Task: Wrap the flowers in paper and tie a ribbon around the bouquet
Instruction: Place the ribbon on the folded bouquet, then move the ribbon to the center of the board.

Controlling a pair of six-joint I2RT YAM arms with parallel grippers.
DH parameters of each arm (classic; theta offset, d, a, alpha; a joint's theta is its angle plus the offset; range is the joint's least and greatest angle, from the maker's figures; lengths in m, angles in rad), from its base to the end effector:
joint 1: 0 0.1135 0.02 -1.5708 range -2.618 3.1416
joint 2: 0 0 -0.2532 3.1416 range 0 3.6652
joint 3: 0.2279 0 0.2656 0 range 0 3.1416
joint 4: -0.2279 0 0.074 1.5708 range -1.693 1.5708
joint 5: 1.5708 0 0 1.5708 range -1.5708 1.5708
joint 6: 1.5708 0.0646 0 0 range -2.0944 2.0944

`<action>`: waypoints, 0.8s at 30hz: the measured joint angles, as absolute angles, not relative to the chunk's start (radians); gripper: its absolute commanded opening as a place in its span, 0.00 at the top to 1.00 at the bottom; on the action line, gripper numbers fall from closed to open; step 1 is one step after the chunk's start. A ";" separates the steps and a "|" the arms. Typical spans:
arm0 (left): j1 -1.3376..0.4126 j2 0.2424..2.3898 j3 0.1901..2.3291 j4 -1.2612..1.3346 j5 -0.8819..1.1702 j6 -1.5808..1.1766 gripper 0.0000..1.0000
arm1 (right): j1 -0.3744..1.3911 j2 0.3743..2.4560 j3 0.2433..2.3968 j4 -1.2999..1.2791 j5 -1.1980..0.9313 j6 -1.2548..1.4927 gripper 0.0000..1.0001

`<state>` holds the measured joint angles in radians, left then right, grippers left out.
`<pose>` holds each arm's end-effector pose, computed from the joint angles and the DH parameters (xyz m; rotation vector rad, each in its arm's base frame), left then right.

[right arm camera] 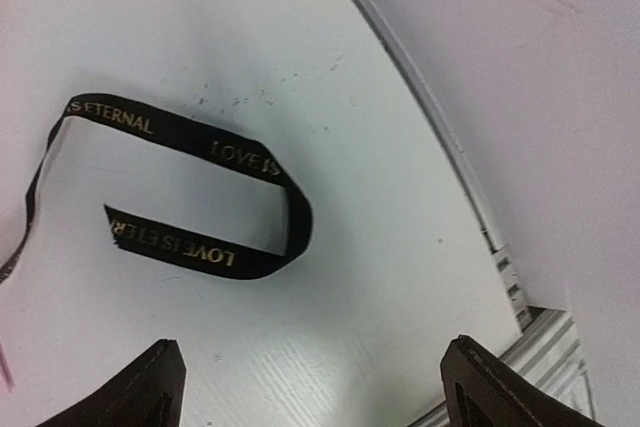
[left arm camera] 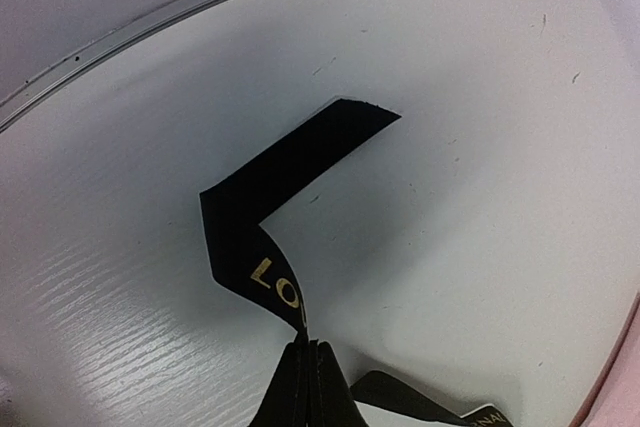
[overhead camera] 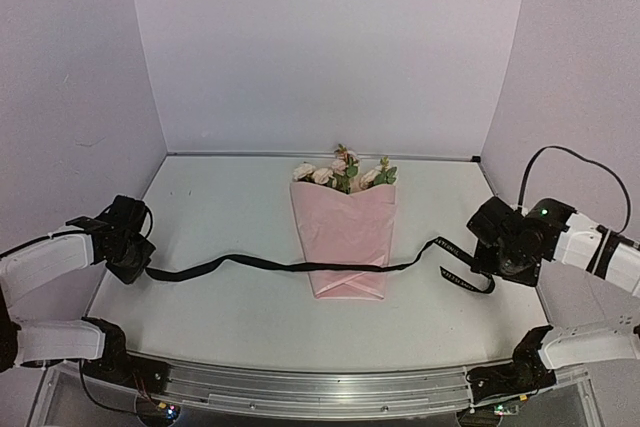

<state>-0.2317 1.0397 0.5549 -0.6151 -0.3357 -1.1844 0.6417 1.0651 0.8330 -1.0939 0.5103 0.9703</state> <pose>0.2092 -0.0275 0.1440 -1.2713 2.2361 -0.0702 0.1747 0.0912 0.2074 0.5072 2.5494 -0.2386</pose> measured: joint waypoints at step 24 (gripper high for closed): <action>-0.232 1.060 0.568 -0.574 -0.334 -1.144 1.00 | 0.229 1.405 0.712 -0.483 0.107 1.359 0.15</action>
